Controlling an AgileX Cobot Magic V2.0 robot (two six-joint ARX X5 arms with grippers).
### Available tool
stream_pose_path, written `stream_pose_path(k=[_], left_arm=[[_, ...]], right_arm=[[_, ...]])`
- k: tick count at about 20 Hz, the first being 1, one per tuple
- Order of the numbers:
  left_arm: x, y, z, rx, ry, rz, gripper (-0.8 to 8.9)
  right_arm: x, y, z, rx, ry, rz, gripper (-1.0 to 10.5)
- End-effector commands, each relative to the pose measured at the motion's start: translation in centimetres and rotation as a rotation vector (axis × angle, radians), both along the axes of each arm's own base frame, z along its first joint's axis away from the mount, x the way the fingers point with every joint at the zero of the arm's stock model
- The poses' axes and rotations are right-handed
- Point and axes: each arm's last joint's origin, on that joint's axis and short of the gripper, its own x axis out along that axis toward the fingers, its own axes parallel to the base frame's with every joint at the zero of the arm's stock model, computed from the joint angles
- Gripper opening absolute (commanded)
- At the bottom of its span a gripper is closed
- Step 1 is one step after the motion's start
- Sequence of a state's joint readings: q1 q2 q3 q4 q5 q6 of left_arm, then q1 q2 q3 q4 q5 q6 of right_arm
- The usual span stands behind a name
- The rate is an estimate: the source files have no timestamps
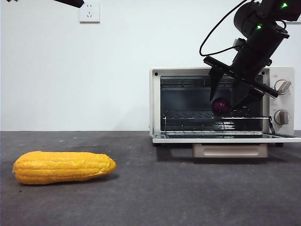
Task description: Take the eggplant from the table,put the eggplant in the oven
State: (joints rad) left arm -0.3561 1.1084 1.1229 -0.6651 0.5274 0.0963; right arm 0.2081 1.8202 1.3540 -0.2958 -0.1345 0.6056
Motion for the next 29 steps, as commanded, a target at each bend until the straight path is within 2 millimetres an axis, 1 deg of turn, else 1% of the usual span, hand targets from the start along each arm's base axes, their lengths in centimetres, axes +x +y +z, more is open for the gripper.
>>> stream_pose_path(k=[1,3,5,8,11,15,17,22,29], left_arm=[[-0.1,0.0,-0.1,0.003,-0.006,-0.009,-0.06],[-0.1,0.0,-0.1,0.004,-0.006,-0.009,-0.06],[-0.1,0.0,-0.1,0.003,-0.006,-0.009,-0.06],[0.0,0.0,-0.1,0.003,-0.008,-0.008,-0.06],[0.0,0.0,0.0,0.001,-0.013,-0.009,-0.06],[0.0,0.0,0.0,0.001,-0.013,-0.009,-0.06],[0.0,0.0,0.0,0.001,-0.014,-0.008,-0.06],[0.0,0.0,0.0,0.001,-0.014,-0.009,-0.06],[0.0,0.0,0.0,0.001,-0.014,-0.009,-0.06]], right_arm=[[-0.1,0.1,-0.5,-0.012,0.031,0.008,2.9],[-0.3,0.1,-0.5,-0.003,0.05,0.02,2.9],[-0.5,0.1,0.2,-0.005,0.031,0.054,2.9],[-1.5,-0.1,2.2,-0.008,-0.011,0.068,2.9],[-3.0,-0.4,4.2,-0.019,-0.025,0.081,2.9],[-5.8,-1.0,7.4,-0.062,-0.062,0.127,2.9],[-7.3,-1.4,9.3,-0.071,-0.109,0.139,2.9],[-12.2,-2.4,14.1,-0.079,-0.246,0.179,2.9],[-17.3,-3.3,17.0,-0.087,-0.333,0.241,2.8]])
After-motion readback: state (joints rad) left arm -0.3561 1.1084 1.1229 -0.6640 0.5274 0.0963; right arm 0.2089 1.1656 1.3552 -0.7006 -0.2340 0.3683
